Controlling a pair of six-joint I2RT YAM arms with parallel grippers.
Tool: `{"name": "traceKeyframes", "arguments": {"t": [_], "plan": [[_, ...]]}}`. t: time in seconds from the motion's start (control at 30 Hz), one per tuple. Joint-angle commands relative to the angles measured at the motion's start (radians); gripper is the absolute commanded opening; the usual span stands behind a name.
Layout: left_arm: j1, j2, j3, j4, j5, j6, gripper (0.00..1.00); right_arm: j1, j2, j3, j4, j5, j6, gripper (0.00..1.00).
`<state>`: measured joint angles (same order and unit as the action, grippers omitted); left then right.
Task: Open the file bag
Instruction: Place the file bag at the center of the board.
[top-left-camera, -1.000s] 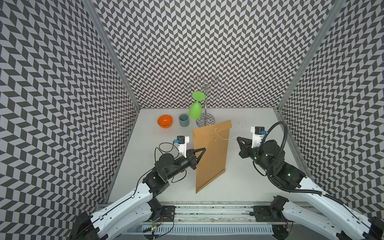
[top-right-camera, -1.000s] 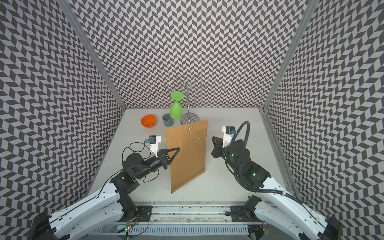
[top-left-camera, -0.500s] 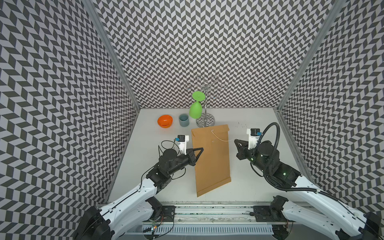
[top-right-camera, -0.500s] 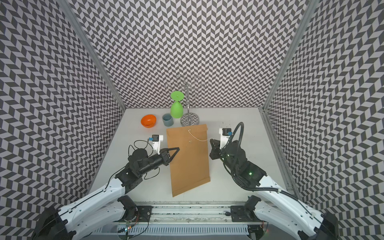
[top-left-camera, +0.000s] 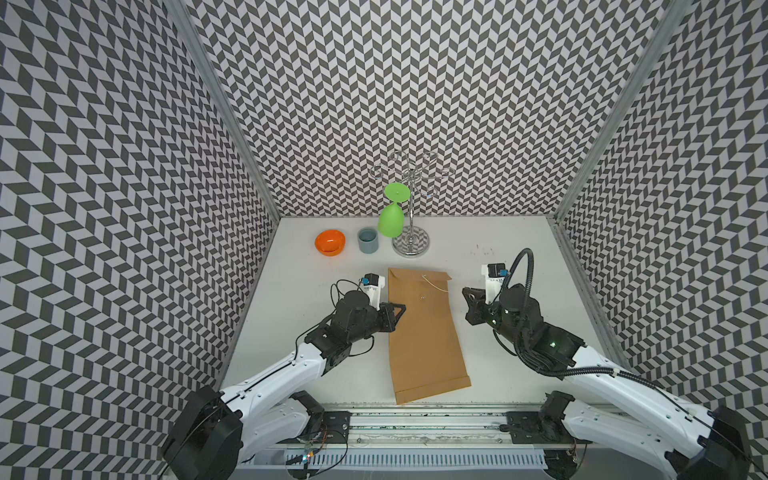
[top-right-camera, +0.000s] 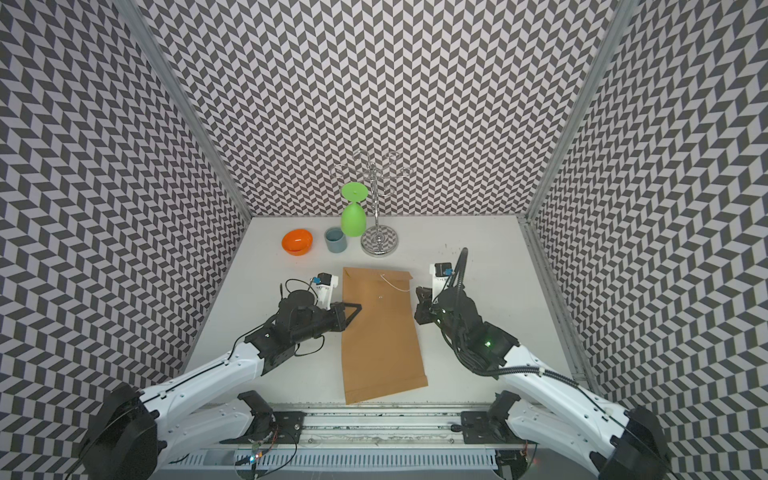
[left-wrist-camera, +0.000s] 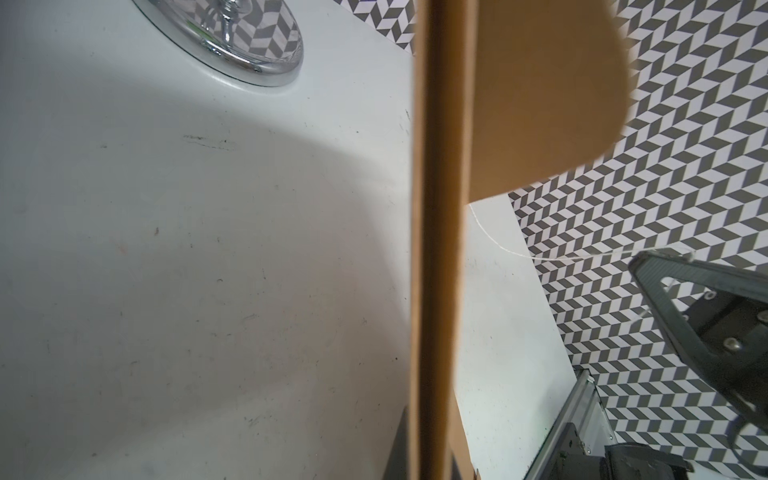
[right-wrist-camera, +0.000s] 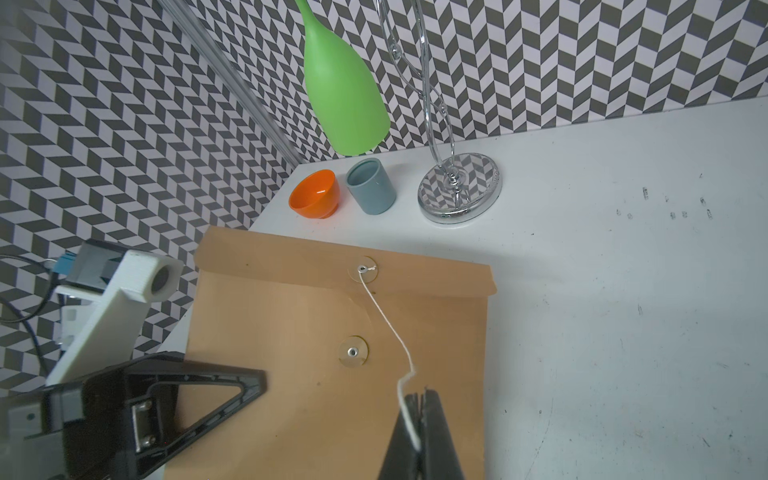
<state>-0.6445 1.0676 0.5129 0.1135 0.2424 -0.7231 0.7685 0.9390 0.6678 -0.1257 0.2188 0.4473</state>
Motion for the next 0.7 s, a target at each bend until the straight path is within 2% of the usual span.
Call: {"name": "traceKeyframes", "arguments": {"t": [0.0, 0.5, 0.67], "plan": [[0.003, 0.013, 0.006, -0.003, -0.037, 0.013, 0.00, 0.009, 0.004, -0.024, 0.062, -0.001, 0.019, 0.00], [0.003, 0.186, 0.093, -0.062, -0.077, 0.069, 0.00, 0.012, 0.068, -0.036, 0.094, 0.004, 0.028, 0.00], [0.005, 0.295, 0.153, -0.079, -0.169, 0.106, 0.00, 0.012, 0.153, -0.030, 0.139, 0.042, 0.026, 0.00]]}}
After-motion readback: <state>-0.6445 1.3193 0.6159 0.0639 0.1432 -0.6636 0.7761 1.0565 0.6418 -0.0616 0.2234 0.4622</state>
